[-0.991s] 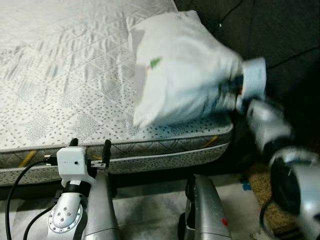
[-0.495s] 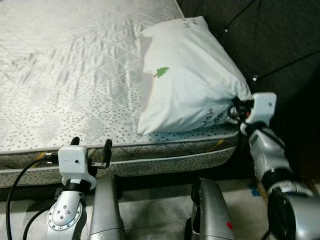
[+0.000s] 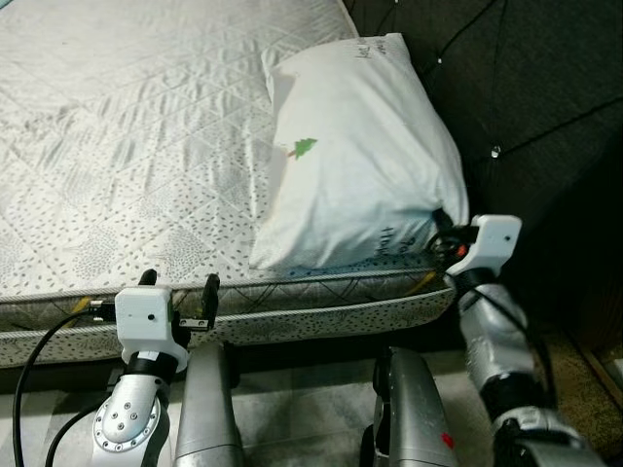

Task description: Clean up the room

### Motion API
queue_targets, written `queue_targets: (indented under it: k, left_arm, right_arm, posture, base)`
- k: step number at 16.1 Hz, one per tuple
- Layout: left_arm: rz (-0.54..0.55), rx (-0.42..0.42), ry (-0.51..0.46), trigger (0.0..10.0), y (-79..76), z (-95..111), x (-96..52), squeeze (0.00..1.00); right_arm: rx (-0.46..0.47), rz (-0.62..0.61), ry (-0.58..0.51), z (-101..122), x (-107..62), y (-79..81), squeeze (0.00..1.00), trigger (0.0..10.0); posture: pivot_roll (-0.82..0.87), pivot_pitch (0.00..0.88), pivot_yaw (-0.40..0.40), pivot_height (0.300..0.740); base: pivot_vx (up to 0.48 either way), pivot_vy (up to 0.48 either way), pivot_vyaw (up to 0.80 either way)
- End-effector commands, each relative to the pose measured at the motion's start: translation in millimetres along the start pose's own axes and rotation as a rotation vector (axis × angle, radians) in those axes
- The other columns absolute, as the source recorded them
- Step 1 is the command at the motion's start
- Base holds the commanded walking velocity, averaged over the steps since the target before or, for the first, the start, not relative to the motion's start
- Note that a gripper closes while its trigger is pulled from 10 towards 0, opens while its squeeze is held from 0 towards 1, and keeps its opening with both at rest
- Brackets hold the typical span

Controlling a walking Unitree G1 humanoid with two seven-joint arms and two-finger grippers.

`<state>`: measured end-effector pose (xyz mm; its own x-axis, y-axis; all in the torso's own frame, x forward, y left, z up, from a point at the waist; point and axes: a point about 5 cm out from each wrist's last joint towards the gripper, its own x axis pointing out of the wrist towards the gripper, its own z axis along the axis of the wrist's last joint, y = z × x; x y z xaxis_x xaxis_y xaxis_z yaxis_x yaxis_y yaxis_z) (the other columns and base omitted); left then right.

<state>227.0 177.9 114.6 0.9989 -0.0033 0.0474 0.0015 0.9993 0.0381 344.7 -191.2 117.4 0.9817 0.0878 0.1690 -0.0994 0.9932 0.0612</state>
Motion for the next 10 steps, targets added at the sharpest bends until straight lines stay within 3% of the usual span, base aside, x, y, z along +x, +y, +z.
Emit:
queue_targets:
  k: [1, 3, 7, 10]
  left_arm:
    - [-0.001, 0.005, 0.012, 10.0, 2.5, -1.6, -2.7, 0.00]
    - [-0.010, 0.004, 0.013, 10.0, 1.3, -2.6, -1.2, 0.00]
    - [-0.007, 0.009, 0.004, 10.0, 2.0, -1.5, 4.6, 0.00]
    - [0.041, 0.011, 0.005, 10.0, 10.7, -2.0, -0.8, 0.00]
  right_arm:
    - [0.003, 0.025, 0.057, -13.7, -6.9, 6.8, 0.00, 0.0]
    - [-0.007, 0.062, 0.054, -5.1, 4.9, 14.1, 0.00, 0.0]
    - [-0.076, 0.162, 0.106, 23.6, 48.7, 30.1, 0.00, 0.0]
    - [-0.099, 0.096, 0.094, 61.2, 73.9, 17.4, 0.00, 0.0]
  posture:
    - [0.05, 0.124, -0.011, 0.508]
    - [0.04, 0.118, -0.009, 0.508]
    - [0.05, 0.093, -0.018, 0.508]
    - [0.07, 0.088, -0.040, 0.508]
  base:
    - [0.000, 0.000, 0.00]
    - [0.000, 0.000, 0.00]
    - [0.000, 0.000, 0.00]
    - [0.000, 0.000, 0.00]
